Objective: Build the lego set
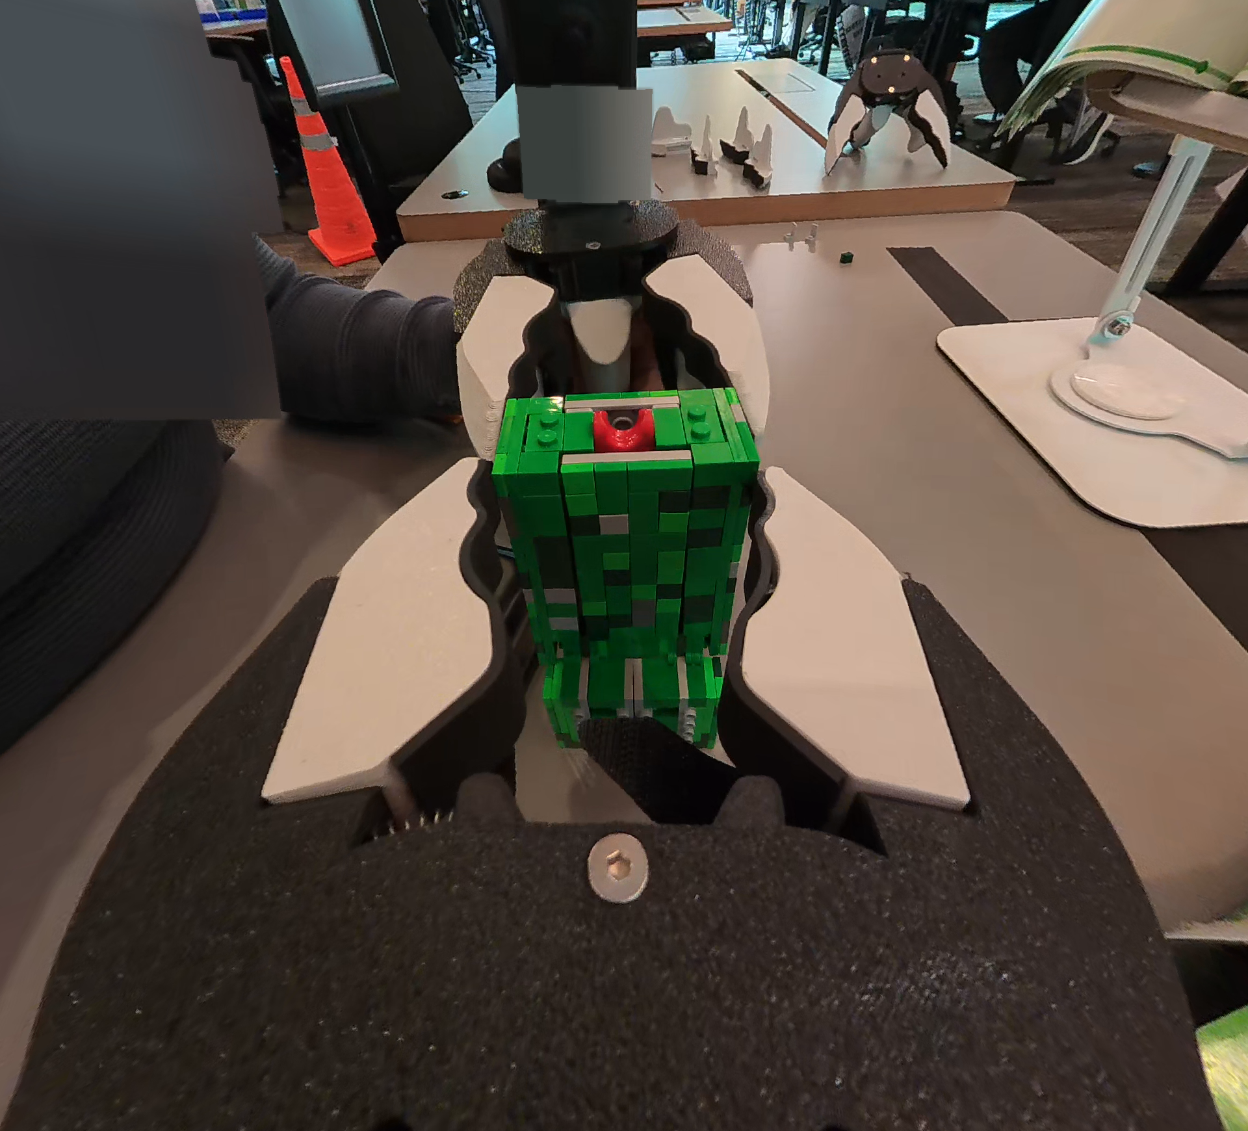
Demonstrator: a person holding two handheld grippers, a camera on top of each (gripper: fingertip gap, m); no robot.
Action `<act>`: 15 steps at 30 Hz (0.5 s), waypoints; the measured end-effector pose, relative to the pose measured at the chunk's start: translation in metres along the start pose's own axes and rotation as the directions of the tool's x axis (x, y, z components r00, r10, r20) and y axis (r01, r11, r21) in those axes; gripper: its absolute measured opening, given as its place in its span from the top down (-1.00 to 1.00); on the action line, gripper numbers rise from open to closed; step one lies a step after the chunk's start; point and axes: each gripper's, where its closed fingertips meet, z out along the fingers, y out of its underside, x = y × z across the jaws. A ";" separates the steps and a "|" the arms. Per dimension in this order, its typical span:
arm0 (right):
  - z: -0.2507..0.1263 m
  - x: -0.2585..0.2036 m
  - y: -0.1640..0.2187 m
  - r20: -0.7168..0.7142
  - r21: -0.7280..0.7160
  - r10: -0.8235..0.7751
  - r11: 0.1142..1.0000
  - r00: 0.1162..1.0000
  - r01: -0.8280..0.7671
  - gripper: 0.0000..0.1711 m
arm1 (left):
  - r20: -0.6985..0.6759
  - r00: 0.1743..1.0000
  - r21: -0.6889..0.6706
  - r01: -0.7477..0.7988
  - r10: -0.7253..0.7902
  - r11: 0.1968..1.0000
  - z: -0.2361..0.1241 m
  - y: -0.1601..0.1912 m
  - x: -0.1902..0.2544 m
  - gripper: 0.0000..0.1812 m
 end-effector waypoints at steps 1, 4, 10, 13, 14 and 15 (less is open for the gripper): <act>0.000 0.000 0.000 0.000 -0.003 -0.002 1.000 1.000 0.002 0.18 | 0.000 1.000 -0.001 -0.002 0.002 1.000 0.000 0.000 0.000 0.23; 0.000 0.000 0.000 0.000 -0.009 -0.008 1.000 1.000 0.008 0.18 | 0.001 1.000 -0.002 -0.006 0.006 1.000 0.000 0.000 0.001 0.23; 0.000 -0.001 0.000 -0.008 0.017 -0.002 1.000 1.000 0.002 0.18 | -0.002 1.000 -0.002 0.006 -0.006 1.000 0.000 0.000 0.001 0.23; -0.001 -0.001 -0.001 -0.017 0.051 0.009 0.999 1.000 -0.008 0.18 | -0.013 0.999 -0.041 0.034 -0.035 0.999 0.001 0.005 0.001 0.15; -0.001 -0.001 0.000 -0.026 0.054 0.008 0.999 1.000 -0.007 0.16 | -0.009 0.999 -0.084 0.042 -0.043 0.996 0.001 0.013 0.001 0.02; -0.002 -0.001 0.003 -0.033 0.048 0.010 0.999 0.999 -0.008 0.08 | -0.010 0.999 -0.125 0.041 -0.042 0.991 0.000 0.021 0.001 -0.06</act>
